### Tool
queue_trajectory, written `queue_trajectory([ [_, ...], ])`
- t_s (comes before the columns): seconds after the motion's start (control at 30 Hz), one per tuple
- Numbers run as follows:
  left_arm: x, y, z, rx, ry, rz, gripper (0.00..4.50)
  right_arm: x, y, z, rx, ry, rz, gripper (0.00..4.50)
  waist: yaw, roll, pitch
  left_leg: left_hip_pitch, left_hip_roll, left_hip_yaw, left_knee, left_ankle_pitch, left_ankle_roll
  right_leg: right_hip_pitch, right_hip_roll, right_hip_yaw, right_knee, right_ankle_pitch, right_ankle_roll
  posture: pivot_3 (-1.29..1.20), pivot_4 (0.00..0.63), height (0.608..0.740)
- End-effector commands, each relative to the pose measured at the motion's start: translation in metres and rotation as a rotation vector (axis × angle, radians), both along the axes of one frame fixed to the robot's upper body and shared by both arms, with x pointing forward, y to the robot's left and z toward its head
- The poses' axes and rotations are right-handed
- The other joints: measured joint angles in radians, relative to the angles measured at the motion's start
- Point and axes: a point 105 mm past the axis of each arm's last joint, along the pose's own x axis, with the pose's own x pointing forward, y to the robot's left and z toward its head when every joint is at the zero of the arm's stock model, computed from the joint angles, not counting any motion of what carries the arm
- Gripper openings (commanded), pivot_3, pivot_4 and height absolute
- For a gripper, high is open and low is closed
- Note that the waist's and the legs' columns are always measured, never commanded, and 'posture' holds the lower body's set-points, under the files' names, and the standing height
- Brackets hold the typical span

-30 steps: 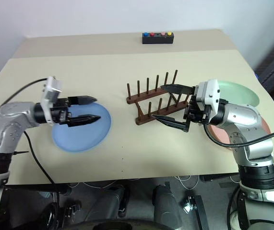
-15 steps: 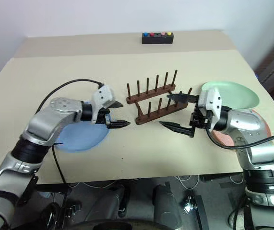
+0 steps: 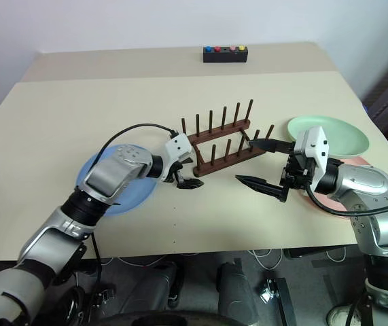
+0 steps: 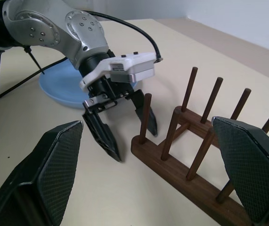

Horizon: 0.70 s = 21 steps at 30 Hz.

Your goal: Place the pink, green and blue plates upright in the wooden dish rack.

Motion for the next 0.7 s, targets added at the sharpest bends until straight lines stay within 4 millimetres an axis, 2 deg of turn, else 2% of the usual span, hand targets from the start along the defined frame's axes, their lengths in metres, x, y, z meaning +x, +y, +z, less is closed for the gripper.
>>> queue_trajectory([
  [0.03, -0.004, -0.009, 0.000, 0.003, 0.006, -0.015, 2.67, -0.004, -0.001, 0.015, -0.004, -0.072, -0.009, 4.50, -0.002, 0.000, 0.000, 0.000, 0.000, 0.000, 0.000, 0.000, 0.000, 0.000, 0.000, 0.000, 0.000, 0.000, 0.000, 0.00, 0.150, 0.740],
  [0.17, -0.003, -0.008, 0.002, -0.011, 0.018, 0.017, 0.77, -0.004, -0.002, 0.015, -0.009, -0.085, -0.023, 4.50, -0.001, 0.000, 0.000, 0.000, 0.000, 0.000, 0.000, 0.000, 0.000, 0.000, 0.000, 0.000, 0.000, 0.000, 0.000, 0.00, 0.150, 0.740],
  [0.33, 0.009, 0.000, 0.012, -0.001, -0.062, 0.026, 0.76, -0.003, -0.001, 0.015, -0.008, -0.093, -0.026, 4.50, -0.002, 0.000, 0.000, 0.001, 0.000, 0.000, 0.000, 0.000, 0.000, 0.001, 0.000, 0.000, 0.000, 0.000, 0.000, 0.00, 0.150, 0.740],
  [0.43, 0.014, 0.005, 0.023, -0.042, -0.121, -0.030, 0.76, -0.001, -0.002, 0.014, -0.006, -0.097, -0.032, 4.50, -0.003, 0.000, 0.000, 0.001, 0.000, 0.000, 0.000, 0.001, -0.002, 0.001, 0.000, 0.000, 0.000, 0.000, 0.000, 0.00, 0.150, 0.740],
  [0.5, 0.007, 0.006, 0.030, -0.091, -0.136, -0.120, 0.76, -0.001, -0.003, 0.016, 0.000, -0.104, -0.033, 4.50, -0.003, 0.000, 0.000, 0.001, 0.000, 0.000, 0.000, 0.002, -0.004, 0.000, 0.000, 0.000, 0.000, 0.000, 0.000, 0.00, 0.150, 0.740],
  [0.53, 0.003, 0.009, 0.029, -0.091, -0.119, -0.161, 0.76, 0.000, -0.003, 0.017, 0.002, -0.106, -0.033, 4.50, -0.003, 0.000, 0.000, 0.001, 0.000, 0.000, 0.000, 0.002, -0.004, 0.000, 0.000, 0.000, 0.000, 0.000, 0.000, 0.00, 0.150, 0.740],
  [0.7, 0.010, 0.027, 0.018, 0.000, -0.142, -0.239, 0.76, 0.000, -0.002, 0.018, 0.009, -0.110, -0.019, 4.50, -0.001, 0.000, 0.000, 0.000, 0.000, 0.000, 0.000, 0.002, -0.004, 0.000, 0.000, 0.000, 0.000, 0.000, 0.000, 0.00, 0.150, 0.740],
])
